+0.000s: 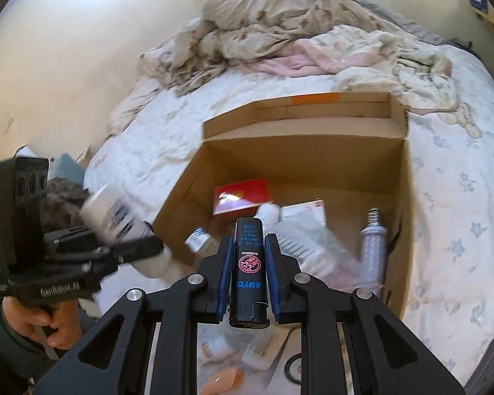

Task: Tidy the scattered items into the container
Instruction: 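Lower the lotion bottle and black lighter into the box and open both grippers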

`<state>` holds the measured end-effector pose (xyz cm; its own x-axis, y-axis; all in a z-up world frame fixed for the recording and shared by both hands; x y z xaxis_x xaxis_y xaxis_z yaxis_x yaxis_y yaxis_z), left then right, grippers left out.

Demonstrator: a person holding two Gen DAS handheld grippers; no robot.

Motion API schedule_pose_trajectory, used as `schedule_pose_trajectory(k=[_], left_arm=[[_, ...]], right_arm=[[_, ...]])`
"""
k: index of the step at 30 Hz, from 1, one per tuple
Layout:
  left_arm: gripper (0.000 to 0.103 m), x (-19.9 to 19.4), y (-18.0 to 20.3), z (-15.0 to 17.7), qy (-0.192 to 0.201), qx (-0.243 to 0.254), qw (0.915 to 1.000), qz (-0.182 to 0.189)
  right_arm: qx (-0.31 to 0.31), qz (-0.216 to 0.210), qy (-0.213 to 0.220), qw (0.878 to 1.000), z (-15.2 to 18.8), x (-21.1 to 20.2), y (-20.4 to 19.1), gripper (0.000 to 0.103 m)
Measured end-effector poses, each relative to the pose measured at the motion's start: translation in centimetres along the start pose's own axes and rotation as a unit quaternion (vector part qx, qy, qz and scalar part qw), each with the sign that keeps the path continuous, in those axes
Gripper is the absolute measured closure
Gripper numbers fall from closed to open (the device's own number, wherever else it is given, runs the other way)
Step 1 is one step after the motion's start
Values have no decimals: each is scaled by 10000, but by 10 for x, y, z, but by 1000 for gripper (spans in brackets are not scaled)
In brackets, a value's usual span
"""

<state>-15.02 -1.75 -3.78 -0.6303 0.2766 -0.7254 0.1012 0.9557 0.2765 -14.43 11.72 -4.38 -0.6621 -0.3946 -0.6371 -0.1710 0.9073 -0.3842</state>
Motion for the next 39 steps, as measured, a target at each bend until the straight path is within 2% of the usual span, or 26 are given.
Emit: schedule_pose_trajectory(k=[2, 6, 9, 15, 27, 29, 31, 32, 39], left_arm=[[64, 11, -9, -13, 71, -106, 9999, -111], [64, 23, -21, -24, 216, -446, 9987, -97], [64, 33, -27, -24, 141, -577, 9981, -148], [64, 45, -21, -15, 36, -186, 9993, -330], [64, 64, -20, 13, -446, -37, 9981, -434], [60, 63, -17, 13, -437, -16, 9983, -395], [46, 62, -15, 14, -471, -69, 9984, -319], [34, 62, -14, 15, -499, -102, 9983, -295], [32, 44, -8, 5, -235, -257, 9994, -3]], right_arm=[[80, 140, -13, 9999, -1, 4, 9, 82], [270, 244, -93, 9993, 0, 6, 21, 82], [349, 248, -107, 9990, -2, 9, 23, 82], [407, 248, -217, 9986, -2, 20, 22, 82], [473, 414, -417, 9971, 6, 34, 28, 82], [489, 429, -386, 9971, 6, 33, 29, 82], [491, 437, -380, 9971, 6, 32, 30, 82], [492, 445, -379, 9971, 6, 32, 30, 82], [349, 487, -154, 9981, 0, 28, 28, 82]])
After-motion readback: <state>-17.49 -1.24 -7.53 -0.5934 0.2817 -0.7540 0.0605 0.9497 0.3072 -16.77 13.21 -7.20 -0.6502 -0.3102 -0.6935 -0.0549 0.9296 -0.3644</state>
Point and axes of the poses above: each gripper's, at about its wrist camera, not at the fingertips, and x roughly the way its jaws point, y to its right, z to its underside, the point moved 8 cm from there along x, roughly the way its jaws point, and after that the axes turned 9 degrees about y, right-handed, at the moved point
